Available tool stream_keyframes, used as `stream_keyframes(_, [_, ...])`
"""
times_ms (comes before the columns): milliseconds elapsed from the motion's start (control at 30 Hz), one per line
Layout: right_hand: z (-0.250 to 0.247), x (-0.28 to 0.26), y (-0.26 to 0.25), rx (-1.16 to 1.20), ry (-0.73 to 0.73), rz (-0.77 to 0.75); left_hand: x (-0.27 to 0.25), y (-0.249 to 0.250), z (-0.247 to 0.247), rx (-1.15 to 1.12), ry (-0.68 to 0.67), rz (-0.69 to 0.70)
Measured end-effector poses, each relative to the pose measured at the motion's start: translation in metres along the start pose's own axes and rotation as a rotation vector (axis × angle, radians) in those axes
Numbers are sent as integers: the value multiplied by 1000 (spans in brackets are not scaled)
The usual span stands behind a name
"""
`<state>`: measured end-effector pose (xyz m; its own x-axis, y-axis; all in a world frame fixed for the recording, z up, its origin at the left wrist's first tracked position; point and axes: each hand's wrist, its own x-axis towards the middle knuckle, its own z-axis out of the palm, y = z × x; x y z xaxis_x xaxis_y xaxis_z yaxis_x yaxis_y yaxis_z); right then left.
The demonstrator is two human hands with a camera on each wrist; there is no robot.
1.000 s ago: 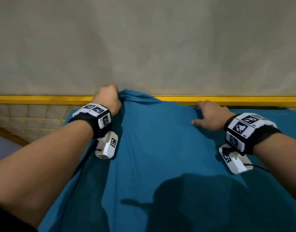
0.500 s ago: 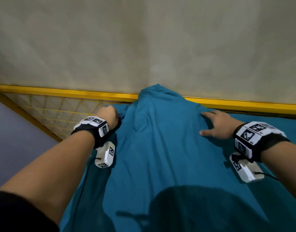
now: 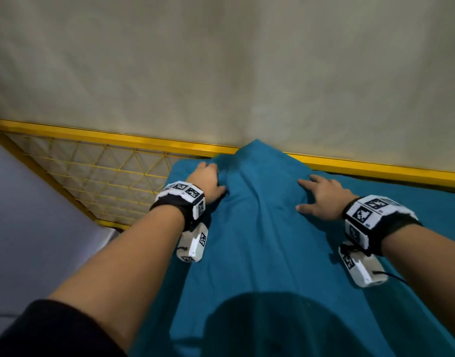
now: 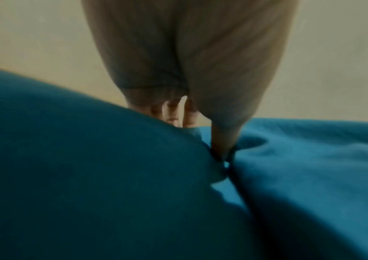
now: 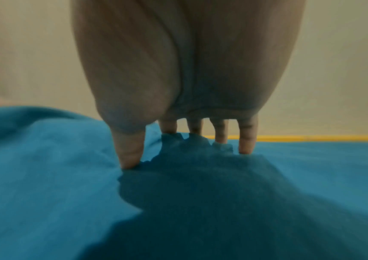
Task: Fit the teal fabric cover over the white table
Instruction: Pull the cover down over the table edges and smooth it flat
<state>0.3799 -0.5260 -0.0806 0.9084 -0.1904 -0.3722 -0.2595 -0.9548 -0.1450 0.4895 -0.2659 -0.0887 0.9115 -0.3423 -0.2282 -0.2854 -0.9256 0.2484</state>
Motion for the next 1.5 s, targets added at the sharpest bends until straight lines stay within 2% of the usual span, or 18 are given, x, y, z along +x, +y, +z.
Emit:
stream_keyframes(100, [0,-1,6,112,82,12,5,-13,-8,48,104,-22])
stream_keyframes(200, [2,-3,33,116,70,174,7,-57,-46,47,281,-261])
stream_keyframes(267, [5,-4,46,44,14,180,2,-87,-66,-47,368,-360])
stream_keyframes(333, [6,1,47,31,-8,173,-2,-87,-66,-123,374,-299])
stream_keyframes(433, [2,13,40,41,18,155,-1,-48,-36,-18,225,-64])
stream_keyframes(500, [-2,17,35,30,45,141,3,-21,-19,62,127,22])
stream_keyframes(633, [-12,24,39,102,236,184,23,-12,-6,-29,80,7])
stream_keyframes(700, [-14,27,39,65,296,172,26,-9,-12,51,59,6])
stream_keyframes(800, [-23,29,36,-30,338,179,31,-4,-28,108,151,-7])
stream_keyframes(867, [-31,31,40,56,444,214,36,4,-35,57,210,26])
stream_keyframes(933, [-35,30,40,170,508,182,31,23,-38,-40,152,125])
stream_keyframes(1000, [-26,28,26,216,333,75,15,52,-30,-46,-60,277])
stream_keyframes(1100, [3,20,1,17,12,-82,-10,92,8,228,-292,501])
stream_keyframes(1133, [9,21,2,-33,-37,-81,-14,96,22,286,-337,494])
stream_keyframes(1200, [6,20,20,-63,-76,23,-7,83,29,293,-333,363])
stream_keyframes(1333, [-20,10,68,-185,-129,310,25,38,-8,295,-245,25])
stream_keyframes(1400, [-25,-1,51,-213,-112,236,19,52,-21,259,-266,36])
stream_keyframes(1500, [-13,-9,-1,-66,-146,-5,-11,109,-8,218,-440,233])
